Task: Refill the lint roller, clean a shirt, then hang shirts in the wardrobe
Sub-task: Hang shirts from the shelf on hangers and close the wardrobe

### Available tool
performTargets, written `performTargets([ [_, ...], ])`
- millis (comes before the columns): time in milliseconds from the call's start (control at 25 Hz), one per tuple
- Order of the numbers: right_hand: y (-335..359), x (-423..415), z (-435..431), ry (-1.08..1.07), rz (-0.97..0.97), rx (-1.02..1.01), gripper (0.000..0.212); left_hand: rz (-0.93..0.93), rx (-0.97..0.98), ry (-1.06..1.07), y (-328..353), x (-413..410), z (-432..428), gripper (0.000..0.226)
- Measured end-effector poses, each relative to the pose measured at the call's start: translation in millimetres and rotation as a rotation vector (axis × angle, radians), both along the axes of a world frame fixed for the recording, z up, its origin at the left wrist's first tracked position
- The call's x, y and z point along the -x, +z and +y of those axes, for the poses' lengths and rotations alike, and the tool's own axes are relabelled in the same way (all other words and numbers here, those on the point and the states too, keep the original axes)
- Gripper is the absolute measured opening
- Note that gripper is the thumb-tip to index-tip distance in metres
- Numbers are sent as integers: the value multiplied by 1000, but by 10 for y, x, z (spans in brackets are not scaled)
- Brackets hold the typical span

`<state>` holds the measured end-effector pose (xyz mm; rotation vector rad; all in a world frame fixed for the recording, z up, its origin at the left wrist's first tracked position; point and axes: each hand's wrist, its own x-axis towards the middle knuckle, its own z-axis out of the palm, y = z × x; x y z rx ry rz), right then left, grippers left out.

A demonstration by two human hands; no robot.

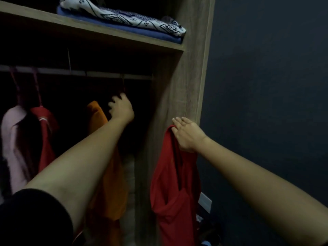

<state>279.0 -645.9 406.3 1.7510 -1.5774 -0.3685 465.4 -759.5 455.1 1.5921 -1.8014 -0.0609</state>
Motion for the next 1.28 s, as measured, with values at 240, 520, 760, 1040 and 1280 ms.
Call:
performTargets([
  [240, -19, -2, -9, 32, -5, -20, 60, 261, 32, 7, -53, 75, -36, 38],
  [520, 39, -46, 38, 10, -40, -24, 65, 301, 86, -81, 72, -383, 592, 36],
  [760, -35, -361, 192, -74, -612, -90, 53, 170, 268, -94, -348, -1695, 1410, 27],
  [1040, -146, -949, 490, -11, -997, -81, 46, 200, 112, -270, -762, -3054, 2209, 47],
  [1280, -26, -1874, 1172, 324, -948, -262, 48, 185, 193, -412, -1143, -2842, 2583, 20],
])
